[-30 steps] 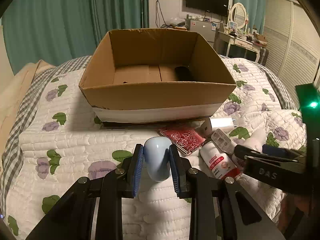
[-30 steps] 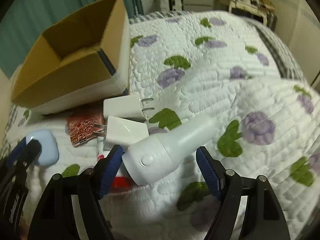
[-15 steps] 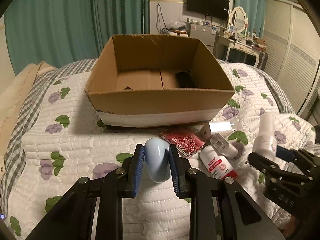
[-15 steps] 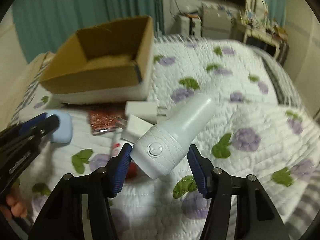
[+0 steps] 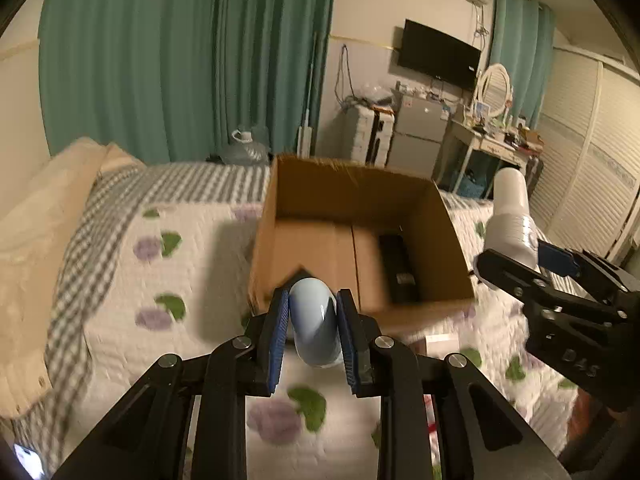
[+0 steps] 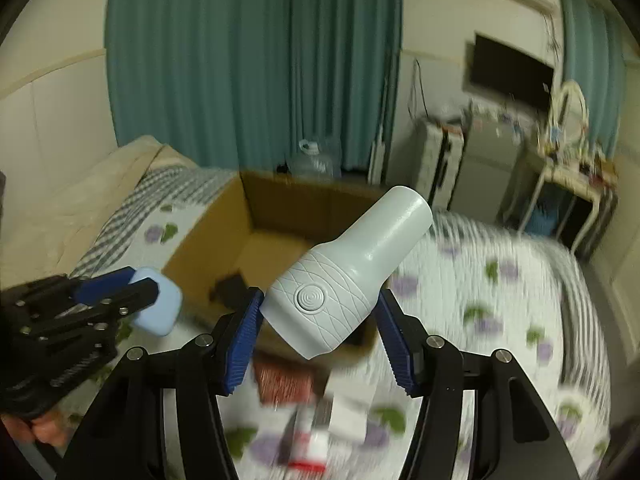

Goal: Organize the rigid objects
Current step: 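Carry the blue case and white cylinder into the box and open both grippers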

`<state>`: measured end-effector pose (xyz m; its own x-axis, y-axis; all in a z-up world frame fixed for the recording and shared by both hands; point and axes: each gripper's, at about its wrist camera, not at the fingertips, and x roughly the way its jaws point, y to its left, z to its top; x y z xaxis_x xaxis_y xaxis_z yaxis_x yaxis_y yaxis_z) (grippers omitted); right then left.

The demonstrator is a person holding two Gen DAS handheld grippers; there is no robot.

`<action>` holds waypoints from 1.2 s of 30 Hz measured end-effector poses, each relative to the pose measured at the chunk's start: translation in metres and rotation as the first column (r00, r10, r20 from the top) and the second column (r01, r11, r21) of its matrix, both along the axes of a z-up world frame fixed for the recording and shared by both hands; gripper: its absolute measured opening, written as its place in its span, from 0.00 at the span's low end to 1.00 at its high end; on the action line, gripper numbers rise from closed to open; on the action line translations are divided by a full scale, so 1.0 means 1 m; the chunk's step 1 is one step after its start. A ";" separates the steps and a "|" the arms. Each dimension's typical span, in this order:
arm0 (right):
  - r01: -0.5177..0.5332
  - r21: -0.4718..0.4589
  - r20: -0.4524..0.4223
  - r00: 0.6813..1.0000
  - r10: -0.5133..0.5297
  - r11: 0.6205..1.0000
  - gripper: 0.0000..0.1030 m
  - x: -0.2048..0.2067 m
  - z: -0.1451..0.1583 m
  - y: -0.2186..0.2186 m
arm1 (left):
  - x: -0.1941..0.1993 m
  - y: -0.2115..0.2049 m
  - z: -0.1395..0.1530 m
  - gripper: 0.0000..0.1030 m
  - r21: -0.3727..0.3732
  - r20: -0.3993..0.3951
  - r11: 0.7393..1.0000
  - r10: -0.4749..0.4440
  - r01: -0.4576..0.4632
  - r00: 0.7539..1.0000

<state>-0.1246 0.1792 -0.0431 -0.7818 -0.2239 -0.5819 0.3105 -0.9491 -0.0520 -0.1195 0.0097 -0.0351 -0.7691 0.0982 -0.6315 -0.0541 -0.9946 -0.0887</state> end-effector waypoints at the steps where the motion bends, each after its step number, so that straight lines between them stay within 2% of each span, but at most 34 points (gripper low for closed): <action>1: -0.012 0.006 -0.009 1.000 0.012 1.000 0.55 -0.009 0.002 -0.004 | -0.007 0.000 0.004 0.24 -0.021 -0.007 1.000 0.006 -0.006 1.000; 4: -0.038 0.005 0.007 0.999 0.038 0.999 0.55 -0.037 -0.004 -0.009 | -0.026 0.001 0.010 0.24 -0.063 -0.015 0.998 0.018 -0.019 1.000; 10: -0.081 0.012 0.097 0.992 0.079 0.997 0.55 -0.084 -0.043 -0.016 | -0.062 0.008 0.003 0.24 -0.110 0.006 0.994 0.021 -0.020 1.000; 17: -0.133 0.000 0.176 0.976 0.131 0.991 0.56 -0.107 -0.082 -0.019 | -0.086 0.015 -0.007 0.24 -0.112 0.029 0.994 0.024 -0.021 0.999; 18: -0.126 0.005 0.163 0.979 0.123 0.992 0.57 -0.104 -0.084 -0.014 | -0.089 0.017 -0.009 0.24 -0.119 0.033 0.993 0.022 -0.018 0.999; 20: -0.115 -0.002 0.131 0.985 0.114 0.993 0.73 -0.102 -0.079 -0.006 | -0.094 0.020 -0.012 0.24 -0.119 0.042 0.993 0.015 -0.010 0.999; 24: -0.079 -0.057 0.095 0.992 0.084 0.995 0.74 -0.091 -0.057 0.019 | -0.102 0.027 -0.012 0.24 -0.108 0.041 0.994 0.002 0.002 0.999; 27: -0.011 -0.029 0.065 0.998 0.013 1.000 0.74 -0.082 -0.045 0.040 | -0.110 0.034 -0.015 0.24 -0.089 0.044 0.996 -0.018 0.022 0.999; 29: 0.011 -0.035 0.062 0.998 -0.008 0.999 0.75 -0.076 -0.041 0.053 | -0.114 0.038 -0.021 0.27 -0.056 0.050 0.998 -0.031 0.034 0.998; 30: 0.029 -0.040 0.064 0.998 -0.026 0.999 0.75 -0.073 -0.040 0.061 | -0.115 0.039 -0.023 0.38 -0.052 0.056 0.998 -0.032 0.035 0.998; 31: 0.039 -0.043 0.066 0.997 -0.036 0.998 0.75 -0.071 -0.040 0.065 | -0.116 0.040 -0.025 0.57 -0.049 0.064 0.998 -0.026 0.029 0.998; 36: 0.073 -0.016 0.081 0.994 -0.071 0.997 0.80 -0.046 -0.036 0.083 | -0.102 0.039 -0.017 0.60 -0.030 0.057 0.999 -0.012 0.014 0.998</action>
<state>-0.1710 0.2621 -0.0789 -0.7470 -0.1805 -0.6398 0.2439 -0.9697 -0.0112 -0.2213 0.0489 -0.0520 -0.7309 0.0884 -0.6767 -0.0630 -0.9961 -0.0621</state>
